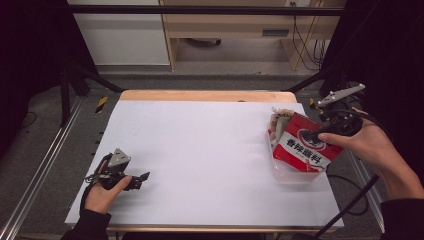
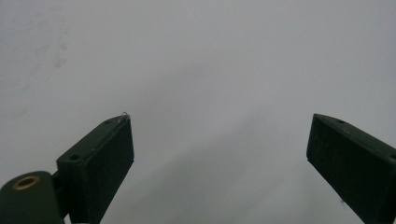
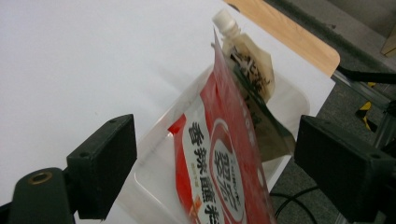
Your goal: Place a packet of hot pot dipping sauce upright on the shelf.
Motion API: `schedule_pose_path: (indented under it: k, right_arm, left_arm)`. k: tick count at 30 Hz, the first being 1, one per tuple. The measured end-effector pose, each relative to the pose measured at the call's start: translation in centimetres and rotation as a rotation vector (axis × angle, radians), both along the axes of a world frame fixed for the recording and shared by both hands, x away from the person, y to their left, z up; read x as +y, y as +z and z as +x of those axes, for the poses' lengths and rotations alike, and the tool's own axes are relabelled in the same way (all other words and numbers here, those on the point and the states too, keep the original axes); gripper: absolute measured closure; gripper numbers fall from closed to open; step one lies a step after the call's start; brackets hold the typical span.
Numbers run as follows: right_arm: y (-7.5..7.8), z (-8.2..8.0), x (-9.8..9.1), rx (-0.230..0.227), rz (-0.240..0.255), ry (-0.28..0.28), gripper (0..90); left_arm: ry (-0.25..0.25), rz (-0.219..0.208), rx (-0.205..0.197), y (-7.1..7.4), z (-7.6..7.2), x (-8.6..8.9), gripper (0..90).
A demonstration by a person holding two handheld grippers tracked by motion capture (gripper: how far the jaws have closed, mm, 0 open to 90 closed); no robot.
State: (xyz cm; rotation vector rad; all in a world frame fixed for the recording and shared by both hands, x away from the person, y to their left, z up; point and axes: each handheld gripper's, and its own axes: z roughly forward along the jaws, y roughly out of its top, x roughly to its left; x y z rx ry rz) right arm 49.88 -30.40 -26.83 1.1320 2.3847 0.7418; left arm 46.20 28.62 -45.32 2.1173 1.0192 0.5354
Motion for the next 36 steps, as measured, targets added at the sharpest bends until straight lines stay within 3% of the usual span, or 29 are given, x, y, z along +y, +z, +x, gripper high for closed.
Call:
schedule_pose_path:
  k: [7, 26, 36]
  right_arm:
    - [1.2, 0.7, 1.6, -0.051, 0.017, -0.019, 13.2]
    - [2.2, 1.7, 4.3, -0.127, 0.053, -0.039, 11.5]
    - [3.1, 1.4, 5.9, -0.212, 0.086, -0.091, 11.1]
  left_arm:
    - [-0.001, 0.000, 0.001, 0.0, 0.0, -0.1, 7.4]
    - [-0.001, 0.000, 0.002, -0.1, 0.0, 0.0, 7.1]
    - [0.003, 0.001, 0.001, -0.1, 0.0, 0.0, 5.8]
